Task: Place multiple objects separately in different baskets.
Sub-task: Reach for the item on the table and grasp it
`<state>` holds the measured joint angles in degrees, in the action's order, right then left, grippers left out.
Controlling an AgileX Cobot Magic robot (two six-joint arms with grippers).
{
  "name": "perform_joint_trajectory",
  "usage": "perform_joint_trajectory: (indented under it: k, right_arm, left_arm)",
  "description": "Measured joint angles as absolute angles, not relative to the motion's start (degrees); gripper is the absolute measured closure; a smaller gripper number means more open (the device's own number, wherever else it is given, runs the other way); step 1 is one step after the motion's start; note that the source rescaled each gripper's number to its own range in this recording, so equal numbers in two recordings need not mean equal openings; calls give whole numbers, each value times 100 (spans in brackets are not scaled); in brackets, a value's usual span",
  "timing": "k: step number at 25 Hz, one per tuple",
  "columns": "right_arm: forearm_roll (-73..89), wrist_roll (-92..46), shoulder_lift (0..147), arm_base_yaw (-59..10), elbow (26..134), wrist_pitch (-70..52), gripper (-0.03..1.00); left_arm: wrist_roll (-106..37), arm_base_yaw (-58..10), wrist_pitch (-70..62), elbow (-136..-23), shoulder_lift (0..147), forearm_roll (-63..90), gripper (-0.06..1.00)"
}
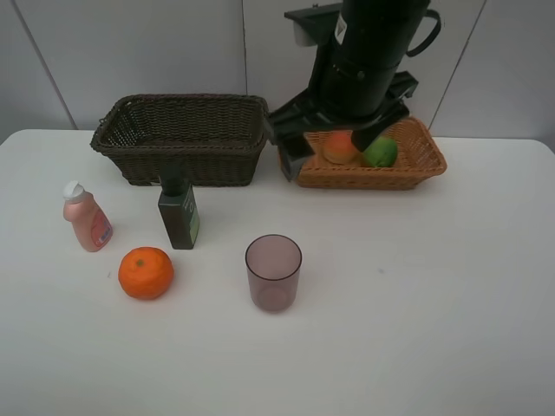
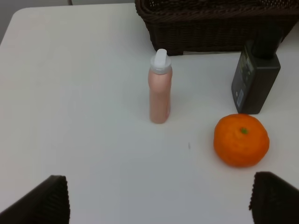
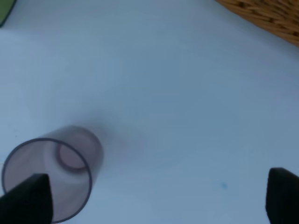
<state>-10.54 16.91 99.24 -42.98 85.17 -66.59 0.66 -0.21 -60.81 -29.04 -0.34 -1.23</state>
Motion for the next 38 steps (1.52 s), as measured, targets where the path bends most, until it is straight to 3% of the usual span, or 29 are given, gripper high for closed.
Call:
perform_joint_trajectory:
  k: [15,26,38]
  right_arm:
    - [-920,1691,9798,-4523,8361,-6855,-1]
    - [-919,1697,8261,-3393,6649,-6392,-1]
    - [-615,1708,5773,-1695,5230,-6451,-1]
  left_arm:
    - [66,-21,-6081,-2904,-34,-123,-6]
    - [66,-21,-6081,-2904,-34,-123,-6]
    - [66,-21,-6081,-2904,-34,-123,-6]
